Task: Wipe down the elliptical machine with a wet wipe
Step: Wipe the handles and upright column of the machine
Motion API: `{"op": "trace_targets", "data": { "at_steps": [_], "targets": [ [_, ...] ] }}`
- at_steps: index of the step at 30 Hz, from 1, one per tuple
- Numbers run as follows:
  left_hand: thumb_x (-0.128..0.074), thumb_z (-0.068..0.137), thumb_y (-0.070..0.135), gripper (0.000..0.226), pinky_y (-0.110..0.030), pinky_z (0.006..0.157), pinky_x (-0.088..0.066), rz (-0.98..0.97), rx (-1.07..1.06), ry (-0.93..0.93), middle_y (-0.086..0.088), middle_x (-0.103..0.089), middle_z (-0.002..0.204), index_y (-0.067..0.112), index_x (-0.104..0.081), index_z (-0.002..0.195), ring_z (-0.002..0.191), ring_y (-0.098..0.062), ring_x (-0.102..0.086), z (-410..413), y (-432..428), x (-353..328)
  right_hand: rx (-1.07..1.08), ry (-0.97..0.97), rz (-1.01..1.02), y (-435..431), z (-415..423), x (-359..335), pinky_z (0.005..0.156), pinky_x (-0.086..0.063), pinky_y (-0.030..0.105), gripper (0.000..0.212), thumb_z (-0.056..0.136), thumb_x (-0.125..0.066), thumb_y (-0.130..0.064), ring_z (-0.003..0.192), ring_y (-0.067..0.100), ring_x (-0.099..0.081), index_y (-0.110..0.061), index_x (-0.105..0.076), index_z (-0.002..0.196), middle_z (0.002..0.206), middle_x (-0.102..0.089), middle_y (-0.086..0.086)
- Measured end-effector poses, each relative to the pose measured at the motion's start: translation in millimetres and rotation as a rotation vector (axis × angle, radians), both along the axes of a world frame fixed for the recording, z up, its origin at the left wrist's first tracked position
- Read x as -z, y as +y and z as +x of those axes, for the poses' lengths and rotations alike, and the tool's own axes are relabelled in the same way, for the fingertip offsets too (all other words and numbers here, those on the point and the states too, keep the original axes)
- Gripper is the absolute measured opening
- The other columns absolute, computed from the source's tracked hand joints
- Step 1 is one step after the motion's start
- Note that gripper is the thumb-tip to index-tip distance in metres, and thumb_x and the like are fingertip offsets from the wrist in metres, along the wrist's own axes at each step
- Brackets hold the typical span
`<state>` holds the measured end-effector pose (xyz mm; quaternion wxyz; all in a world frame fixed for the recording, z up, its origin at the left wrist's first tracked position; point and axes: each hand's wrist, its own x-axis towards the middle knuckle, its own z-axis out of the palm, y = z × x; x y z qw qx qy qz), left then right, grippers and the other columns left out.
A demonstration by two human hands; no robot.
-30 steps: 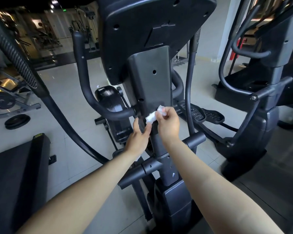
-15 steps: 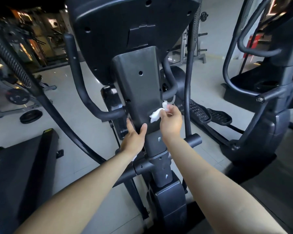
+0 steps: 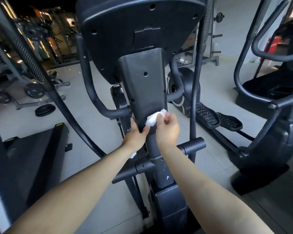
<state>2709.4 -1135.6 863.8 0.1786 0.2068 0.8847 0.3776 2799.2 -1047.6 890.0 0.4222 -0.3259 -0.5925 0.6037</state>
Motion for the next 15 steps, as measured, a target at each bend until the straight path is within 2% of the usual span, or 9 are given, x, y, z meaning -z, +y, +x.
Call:
{"op": "trace_targets", "data": {
  "at_steps": [3, 6, 8, 12, 15],
  "targets": [
    [-0.032, 0.07, 0.098, 0.094, -0.048, 0.093, -0.057, 0.002, 0.032, -0.033, 0.006, -0.054, 0.147, 0.06, 0.0, 0.149, 0.118, -0.022, -0.066, -10.8, -3.4, -1.2, -0.006, 0.103, 0.137, 6.4, -16.8, -42.2, 0.069, -0.041, 0.007, 0.005, 0.098, -0.061, -0.022, 0.072, -0.003, -0.054, -0.019, -0.06, 0.096, 0.081, -0.06, -0.01],
    [-0.033, 0.075, 0.091, 0.096, -0.046, 0.08, -0.063, 0.001, 0.046, -0.056, 0.006, -0.06, 0.134, 0.049, -0.001, 0.156, 0.101, -0.018, -0.072, -8.2, -5.6, -10.5, -0.042, 0.106, 0.189, 8.8, -32.3, -54.2, 0.07, -0.042, 0.014, 0.003, 0.096, -0.061, -0.018, 0.075, 0.007, -0.054, -0.017, -0.059, 0.094, 0.078, -0.059, -0.008],
    [-0.033, 0.078, 0.086, 0.095, -0.046, 0.079, -0.063, 0.015, 0.052, -0.066, 0.004, -0.061, 0.131, 0.046, -0.001, 0.158, 0.098, -0.017, -0.072, -7.6, -7.8, -11.4, -0.051, 0.074, 0.217, 8.2, -33.6, -43.9, 0.068, -0.042, 0.018, 0.006, 0.095, -0.06, -0.016, 0.073, 0.011, -0.053, -0.015, -0.057, 0.09, 0.075, -0.057, -0.008],
    [-0.027, 0.08, 0.086, 0.078, -0.05, 0.096, -0.055, 0.04, 0.042, -0.061, 0.008, -0.062, 0.135, 0.061, -0.007, 0.15, 0.116, -0.02, -0.065, -9.0, -12.4, -1.0, -0.074, -0.057, 0.191, 2.0, -18.0, 5.7, 0.066, -0.042, 0.019, 0.011, 0.099, -0.059, -0.014, 0.071, 0.01, -0.054, -0.016, -0.055, 0.088, 0.076, -0.061, -0.006],
    [-0.024, 0.078, 0.087, 0.071, -0.057, 0.095, -0.053, 0.024, 0.007, -0.048, 0.007, -0.065, 0.129, 0.069, -0.004, 0.143, 0.12, -0.026, -0.062, -11.2, -7.1, 14.0, -0.064, -0.147, 0.1, -5.9, -11.6, 35.8, 0.073, -0.043, 0.024, 0.008, 0.099, -0.059, -0.014, 0.078, 0.014, -0.061, -0.013, -0.059, 0.092, 0.081, -0.065, -0.006]
  ]
}}
